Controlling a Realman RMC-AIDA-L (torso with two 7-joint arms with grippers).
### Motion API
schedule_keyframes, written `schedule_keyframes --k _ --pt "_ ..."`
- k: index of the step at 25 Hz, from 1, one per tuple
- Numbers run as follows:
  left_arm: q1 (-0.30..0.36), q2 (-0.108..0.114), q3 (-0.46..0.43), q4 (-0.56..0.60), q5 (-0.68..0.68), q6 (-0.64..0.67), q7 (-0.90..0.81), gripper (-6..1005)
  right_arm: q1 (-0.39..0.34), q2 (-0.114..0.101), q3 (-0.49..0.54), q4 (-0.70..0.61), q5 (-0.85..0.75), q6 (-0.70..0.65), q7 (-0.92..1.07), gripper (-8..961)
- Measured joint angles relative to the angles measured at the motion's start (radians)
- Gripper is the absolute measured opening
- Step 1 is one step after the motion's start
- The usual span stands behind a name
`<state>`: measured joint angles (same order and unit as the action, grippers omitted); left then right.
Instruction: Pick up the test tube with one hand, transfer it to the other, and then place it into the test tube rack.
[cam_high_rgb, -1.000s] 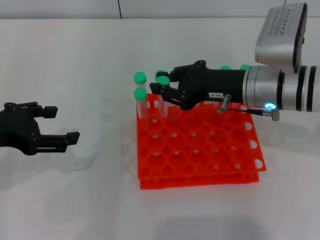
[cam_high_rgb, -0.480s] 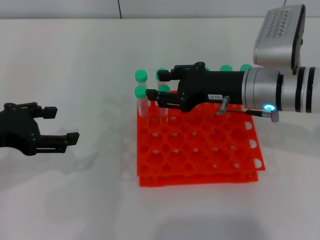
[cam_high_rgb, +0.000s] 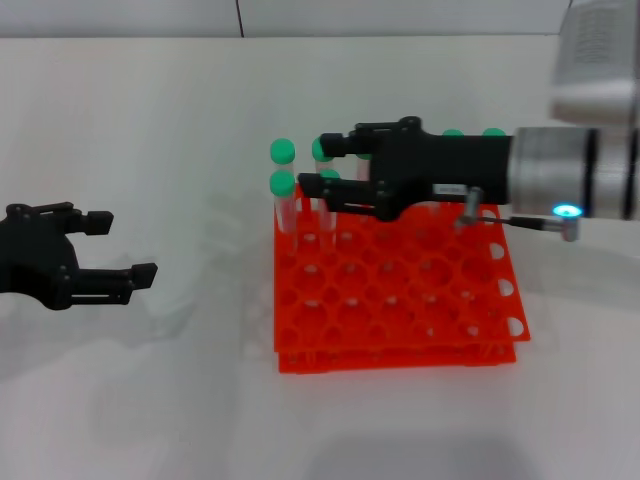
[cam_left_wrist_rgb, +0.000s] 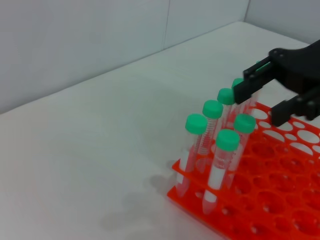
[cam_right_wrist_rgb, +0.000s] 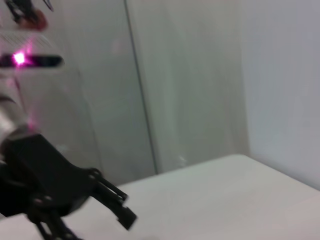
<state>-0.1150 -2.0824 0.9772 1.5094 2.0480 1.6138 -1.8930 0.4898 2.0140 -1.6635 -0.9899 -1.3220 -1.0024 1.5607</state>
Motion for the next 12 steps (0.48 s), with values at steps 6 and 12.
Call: schedule_keyframes --k 6,12 --pt "-0.002 0.001 -0.003 0.001 -0.003 -0.003 0.013 872 -0.038 -0.008 0.231 -0.001 -0.057 -0.304 -0.024 548" --pt "-0.006 0.001 -0.003 -0.016 -0.020 -0.026 0.056 872 -0.070 -0.011 0.473 0.013 -0.196 -0.492 -0.068 549"
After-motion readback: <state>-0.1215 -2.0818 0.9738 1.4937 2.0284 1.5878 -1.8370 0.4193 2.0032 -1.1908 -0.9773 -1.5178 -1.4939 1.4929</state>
